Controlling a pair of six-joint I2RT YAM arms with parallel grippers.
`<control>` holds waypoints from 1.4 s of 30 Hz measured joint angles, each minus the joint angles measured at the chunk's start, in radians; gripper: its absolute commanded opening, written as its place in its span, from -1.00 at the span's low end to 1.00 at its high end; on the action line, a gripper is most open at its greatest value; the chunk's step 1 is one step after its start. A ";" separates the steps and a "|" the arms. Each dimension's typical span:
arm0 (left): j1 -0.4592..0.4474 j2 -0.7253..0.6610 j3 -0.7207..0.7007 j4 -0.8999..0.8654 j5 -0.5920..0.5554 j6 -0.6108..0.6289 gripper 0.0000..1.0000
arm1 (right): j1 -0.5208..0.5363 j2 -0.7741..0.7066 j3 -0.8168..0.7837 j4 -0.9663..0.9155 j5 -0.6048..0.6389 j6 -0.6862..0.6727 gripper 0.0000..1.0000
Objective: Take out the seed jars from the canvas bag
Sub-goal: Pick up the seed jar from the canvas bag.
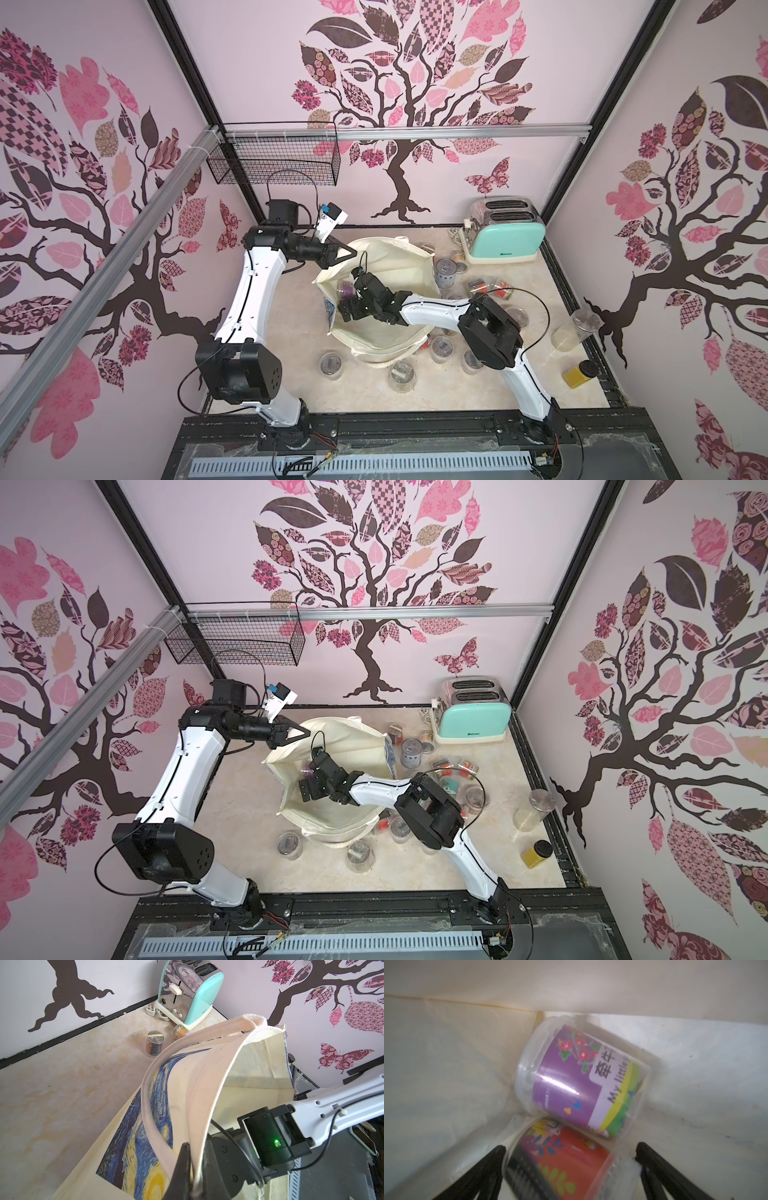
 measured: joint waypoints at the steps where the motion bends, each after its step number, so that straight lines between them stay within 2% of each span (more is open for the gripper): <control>1: 0.000 0.000 0.000 0.002 0.000 0.000 -1.00 | 0.001 0.016 0.024 -0.014 0.015 0.000 0.99; 5: 0.000 0.000 -0.001 0.006 0.000 -0.002 -1.00 | 0.004 0.074 0.104 -0.067 0.079 0.001 0.99; 9: 0.000 -0.003 -0.013 0.008 0.003 0.004 -1.00 | 0.004 0.085 0.110 -0.108 0.147 0.018 0.80; 12: 0.000 -0.008 -0.018 0.008 0.002 0.013 -1.00 | 0.001 0.080 0.084 -0.094 0.172 0.034 0.62; 18: -0.001 -0.026 -0.036 0.006 -0.002 0.021 -1.00 | -0.011 -0.011 -0.067 -0.021 0.153 0.056 0.47; 25: 0.000 -0.056 -0.068 0.023 -0.026 0.015 -1.00 | -0.038 -0.223 -0.208 -0.024 0.106 0.057 0.40; 30: 0.002 -0.059 -0.084 0.068 -0.053 -0.019 -1.00 | -0.051 -0.414 -0.221 -0.084 0.043 0.056 0.40; 36: -0.013 -0.078 -0.086 0.124 -0.054 -0.079 -1.00 | -0.035 -0.628 -0.247 -0.272 -0.059 0.059 0.41; 42: 0.002 -0.086 -0.118 0.160 -0.166 -0.137 -1.00 | -0.110 -0.886 -0.287 -0.496 -0.044 0.055 0.41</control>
